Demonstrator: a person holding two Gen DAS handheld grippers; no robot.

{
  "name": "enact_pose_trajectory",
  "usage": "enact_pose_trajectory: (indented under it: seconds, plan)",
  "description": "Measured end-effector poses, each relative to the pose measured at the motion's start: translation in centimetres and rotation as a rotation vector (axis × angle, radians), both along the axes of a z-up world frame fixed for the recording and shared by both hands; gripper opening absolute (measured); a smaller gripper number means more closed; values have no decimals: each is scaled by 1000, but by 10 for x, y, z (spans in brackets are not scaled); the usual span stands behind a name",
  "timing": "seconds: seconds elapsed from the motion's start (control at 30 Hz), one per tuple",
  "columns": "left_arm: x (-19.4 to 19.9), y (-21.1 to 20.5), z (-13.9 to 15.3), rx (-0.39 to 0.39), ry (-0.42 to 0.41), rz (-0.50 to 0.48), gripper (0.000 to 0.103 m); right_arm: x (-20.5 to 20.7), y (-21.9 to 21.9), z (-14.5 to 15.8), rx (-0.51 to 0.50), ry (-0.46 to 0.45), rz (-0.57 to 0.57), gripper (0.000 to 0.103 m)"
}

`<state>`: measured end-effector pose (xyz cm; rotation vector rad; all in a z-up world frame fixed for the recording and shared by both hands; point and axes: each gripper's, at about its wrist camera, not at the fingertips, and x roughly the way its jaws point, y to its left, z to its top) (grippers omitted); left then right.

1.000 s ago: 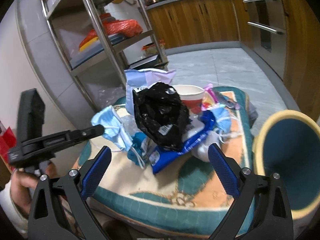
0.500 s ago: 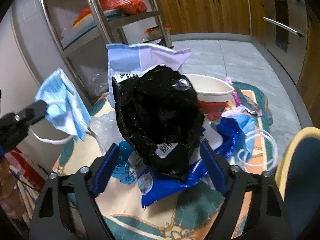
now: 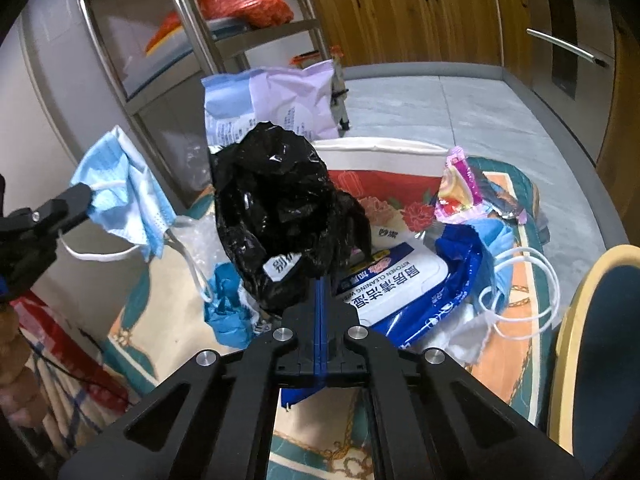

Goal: Collect trash
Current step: 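Grasp the blue mask with the left tool while the right tool grasps the black bag, then lift the black bag and blue mask and carry both over the bin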

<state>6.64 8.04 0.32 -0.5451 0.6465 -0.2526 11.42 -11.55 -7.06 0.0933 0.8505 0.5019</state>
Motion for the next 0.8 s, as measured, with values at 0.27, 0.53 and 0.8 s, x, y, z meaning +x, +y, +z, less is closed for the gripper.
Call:
enact_pose_trajectory:
  seconds: [0.27, 0.53, 0.8]
  plan:
    - [1, 9, -8, -1, 38, 35, 4, 24, -1, 9, 69, 32, -56, 50]
    - [7, 20, -20, -6, 77, 72, 4, 39, 23, 7, 81, 31, -26, 65]
    - [12, 25, -27, 7, 91, 90, 4, 61, 47, -1, 66, 49, -8, 73]
